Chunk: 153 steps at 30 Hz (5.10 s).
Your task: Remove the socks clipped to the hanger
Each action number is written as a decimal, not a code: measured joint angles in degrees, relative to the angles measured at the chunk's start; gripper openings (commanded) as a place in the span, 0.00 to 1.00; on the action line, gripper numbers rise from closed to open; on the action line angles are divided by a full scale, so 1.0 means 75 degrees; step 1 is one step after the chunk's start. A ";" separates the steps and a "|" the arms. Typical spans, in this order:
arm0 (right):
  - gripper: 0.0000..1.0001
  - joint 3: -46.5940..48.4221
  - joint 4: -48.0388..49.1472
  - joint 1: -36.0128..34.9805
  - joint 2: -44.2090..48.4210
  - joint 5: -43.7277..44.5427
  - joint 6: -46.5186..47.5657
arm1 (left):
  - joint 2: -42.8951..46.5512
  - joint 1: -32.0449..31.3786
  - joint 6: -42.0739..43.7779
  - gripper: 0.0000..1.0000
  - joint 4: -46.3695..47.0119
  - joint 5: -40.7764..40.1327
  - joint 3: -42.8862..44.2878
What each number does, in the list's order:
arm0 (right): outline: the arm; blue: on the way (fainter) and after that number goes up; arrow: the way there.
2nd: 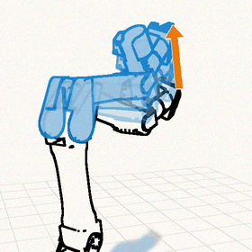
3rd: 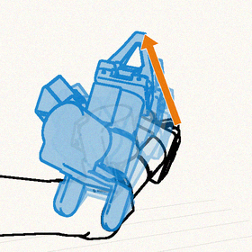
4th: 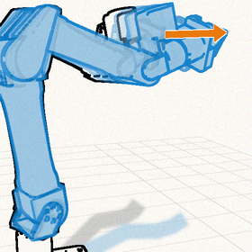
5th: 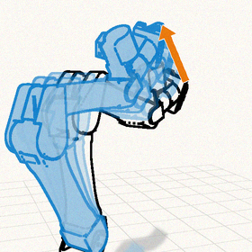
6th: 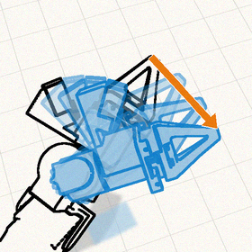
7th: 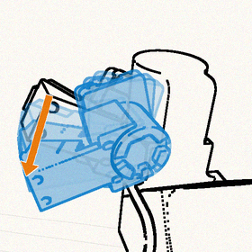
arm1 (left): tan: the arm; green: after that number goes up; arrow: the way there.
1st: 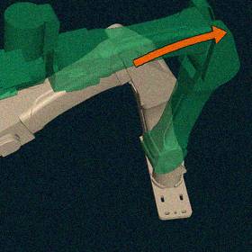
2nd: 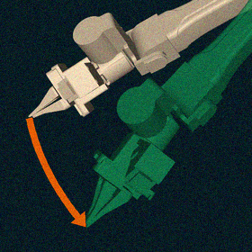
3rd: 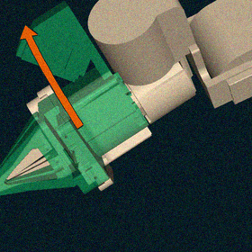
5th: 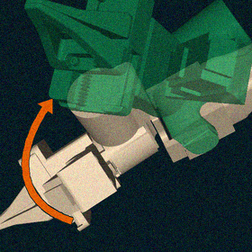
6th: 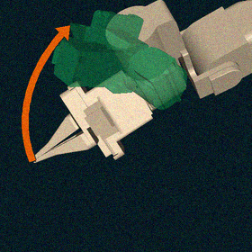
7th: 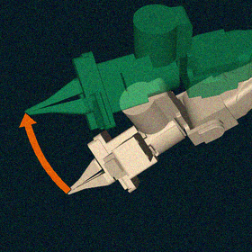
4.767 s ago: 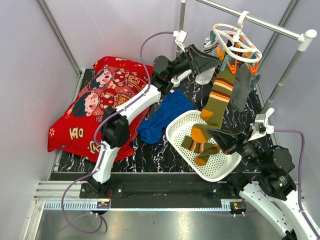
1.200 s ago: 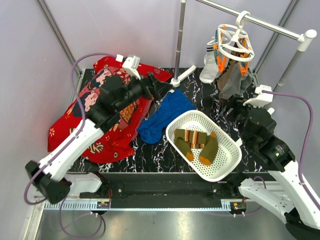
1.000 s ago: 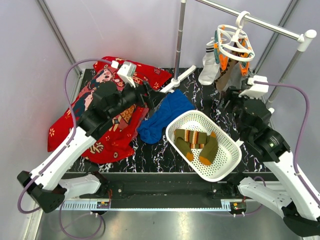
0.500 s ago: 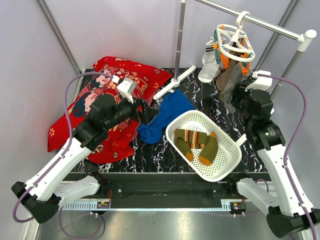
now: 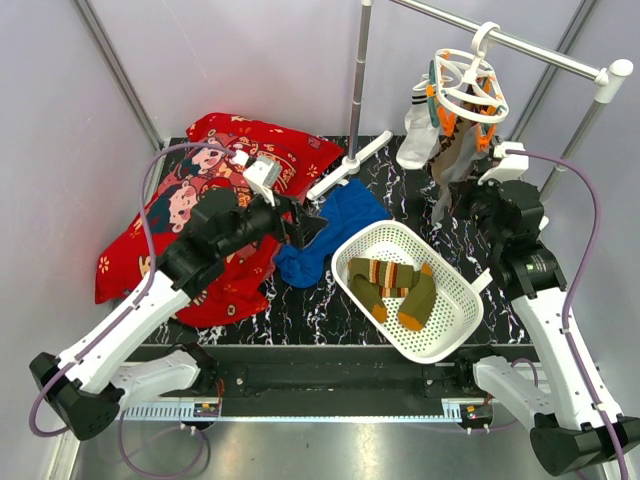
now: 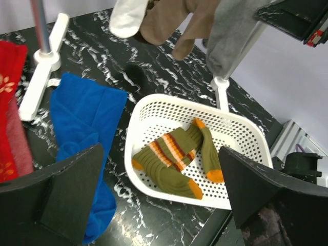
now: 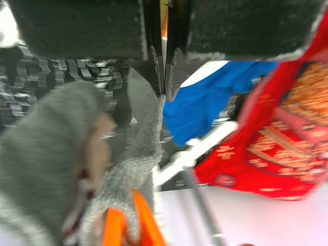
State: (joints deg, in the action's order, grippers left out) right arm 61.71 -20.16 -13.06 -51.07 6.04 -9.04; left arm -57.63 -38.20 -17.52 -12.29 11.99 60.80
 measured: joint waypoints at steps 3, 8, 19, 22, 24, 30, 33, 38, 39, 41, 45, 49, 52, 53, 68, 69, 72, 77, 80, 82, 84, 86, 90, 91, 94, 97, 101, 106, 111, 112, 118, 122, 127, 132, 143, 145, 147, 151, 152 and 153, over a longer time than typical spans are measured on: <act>0.00 0.0050 0.0003 0.0000 0.0085 -0.0737 -0.0437 | -0.0440 -0.0370 -0.0003 0.99 0.0391 -0.0009 0.0230; 0.00 0.0160 0.0102 0.0000 0.0189 -0.1638 -0.1209 | -0.1492 -0.1003 0.0023 0.99 0.1061 0.0163 0.1029; 0.00 0.0189 0.0991 0.0000 0.0420 -0.3136 -0.2856 | -0.3879 -0.1865 0.0425 0.99 0.1944 0.0341 0.2818; 0.00 0.0187 0.1186 0.0000 0.0443 -0.3360 -0.3159 | -0.4118 -0.1874 0.0539 0.99 0.2092 0.0341 0.2894; 0.00 0.0184 0.1279 0.0000 0.0484 -0.3436 -0.3328 | -0.4191 -0.1880 0.0565 0.95 0.2162 0.0347 0.2894; 0.00 0.0108 0.1559 0.0000 0.0638 -0.3611 -0.3722 | -0.4392 -0.2005 0.0679 0.36 0.2285 0.0332 0.3005; 0.06 0.0064 0.1603 0.0000 0.0682 -0.3660 -0.3858 | -0.4456 -0.2057 0.0764 0.07 0.2302 0.0318 0.3048; 0.46 0.0061 0.1381 0.0000 0.0833 -0.3576 -0.3952 | -0.4459 -0.2081 0.0743 0.00 0.2261 0.0344 0.3112; 0.49 0.0114 0.1183 0.0000 0.0877 -0.3506 -0.3899 | -0.4456 -0.2081 0.0734 0.00 0.2273 0.0341 0.3115; 0.55 0.0274 0.0845 0.0000 0.0915 -0.3401 -0.3858 | -0.4453 -0.2081 0.0723 0.00 0.2270 0.0341 0.3115; 0.68 0.1000 0.0076 0.0000 0.0825 -0.3255 -0.3765 | -0.4377 -0.2081 0.0673 0.00 0.2270 0.0341 0.3075; 0.72 0.2343 -0.0848 0.0000 0.0460 -0.2710 -0.3538 | -0.4331 -0.2081 0.0536 0.00 0.2291 0.0356 0.3075; 0.73 0.3249 -0.1539 0.0000 0.0195 -0.2101 -0.3252 | -0.4322 -0.2081 0.0458 0.00 0.2291 0.0361 0.3072; 0.73 0.3450 -0.1716 0.0000 0.0149 -0.1938 -0.3188 | -0.4313 -0.2081 0.0440 0.00 0.2291 0.0361 0.3069; 0.73 0.5281 -0.3453 0.0000 -0.1192 -0.0411 -0.2157 | -0.3751 -0.2081 0.0259 0.00 0.2597 0.0309 0.2629; 0.73 0.5307 -0.3515 0.0000 -0.1256 -0.0338 -0.2127 | -0.3742 -0.2081 0.0245 0.00 0.2602 0.0309 0.2608; 0.73 0.5450 -0.3681 0.0000 -0.1533 -0.0207 -0.2002 | -0.3719 -0.2081 0.0204 0.00 0.2623 0.0309 0.2567; 0.71 0.5616 -0.3861 0.0000 -0.1883 -0.0082 -0.1845 | -0.3570 -0.2084 0.0122 0.00 0.2684 0.0309 0.2451; 0.71 0.5662 -0.3867 0.0000 -0.1880 -0.0064 -0.1818 | -0.3462 -0.2101 0.0082 0.00 0.2789 0.0300 0.2387; 0.71 0.5706 -0.3780 0.0000 -0.1868 -0.0085 -0.1792 | -0.3436 -0.2130 0.0064 0.00 0.2844 0.0297 0.2375; 0.72 0.5680 -0.3558 0.0000 -0.1833 -0.0187 -0.1684 | -0.3433 -0.2168 0.0044 0.00 0.2862 0.0297 0.2375; 0.72 0.5508 -0.3174 0.0000 -0.1749 -0.0463 -0.1486 | -0.3433 -0.2194 0.0015 0.00 0.2859 0.0300 0.2372; 0.74 0.4905 -0.2416 0.0000 -0.1457 -0.0965 -0.1087 | -0.3418 -0.2218 -0.0044 0.00 0.2859 0.0329 0.2372; 0.74 0.4753 -0.2261 0.0000 -0.1387 -0.1005 -0.0991 | -0.3416 -0.2218 -0.0061 0.00 0.2856 0.0356 0.2372; 0.74 0.4430 -0.1941 0.0000 -0.1233 -0.1058 -0.0787 | -0.3416 -0.2215 -0.0111 0.00 0.2853 0.0498 0.2372; 0.75 0.4240 -0.1778 0.0000 -0.1151 -0.1145 -0.0664 | -0.3416 -0.2218 -0.0181 0.00 0.2838 0.0667 0.2375; 0.75 0.4182 -0.1661 0.0000 -0.1148 -0.1163 -0.0595 | -0.3416 -0.2215 -0.0254 0.00 0.2836 0.0842 0.2375; 0.73 0.4182 -0.1536 0.0000 -0.1151 -0.1160 -0.0557 | -0.3416 -0.2215 -0.0323 0.00 0.2827 0.1192 0.2398; 0.73 0.4182 -0.1451 0.0000 -0.1215 -0.1163 -0.0498 | -0.3416 -0.2215 -0.0388 0.00 0.2798 0.1387 0.2492; 0.73 0.4179 -0.1451 0.0000 -0.1244 -0.1163 -0.0487 | -0.3416 -0.2215 -0.0414 0.00 0.2798 0.1411 0.2495; 0.68 0.4150 -0.1448 0.0000 -0.1373 -0.1160 -0.0423 | -0.3416 -0.2186 -0.0548 0.00 0.2801 0.1495 0.2547; 0.63 0.4042 -0.1303 0.0000 -0.1396 -0.1177 -0.0405 | -0.3416 -0.2154 -0.0664 0.00 0.2804 0.1562 0.2556; 0.53 0.3777 -0.0947 0.0000 -0.1443 -0.1346 -0.0367 | -0.3416 -0.2130 -0.0734 0.00 0.2806 0.1609 0.2556; 0.52 0.3532 -0.0629 0.0000 -0.1443 -0.1367 -0.0370 | -0.3416 -0.2060 -0.0854 0.00 0.2873 0.1670 0.2553; 0.65 0.3331 -0.0353 0.0000 -0.1384 -0.1393 -0.0326 | -0.3416 -0.1647 -0.1355 0.00 0.3328 0.2250 0.2372; 0.63 0.3331 -0.0289 0.0000 -0.1378 -0.1507 -0.0303 | -0.3416 -0.1580 -0.1422 0.00 0.3433 0.2378 0.2372; 0.59 0.3331 -0.0256 0.0000 -0.1373 -0.1577 -0.0289 | -0.3416 -0.1533 -0.1489 0.00 0.3491 0.2492 0.2372; 0.49 0.3331 -0.0256 0.0000 -0.1376 -0.1632 -0.0277 | -0.3416 -0.1486 -0.1565 0.00 0.3515 0.2664 0.2372; 0.47 0.3331 -0.0251 0.0000 -0.1378 -0.1652 -0.0277 | -0.3416 -0.1480 -0.1591 0.00 0.3529 0.2693 0.2372; 0.45 0.3331 -0.0242 0.0000 -0.1378 -0.1682 -0.0274 | -0.3416 -0.1478 -0.1603 0.00 0.3541 0.2719 0.2372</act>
State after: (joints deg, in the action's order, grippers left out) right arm 86.70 -21.98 -13.06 -61.41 -6.57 -11.09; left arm -83.24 -49.28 -29.54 14.26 32.38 78.59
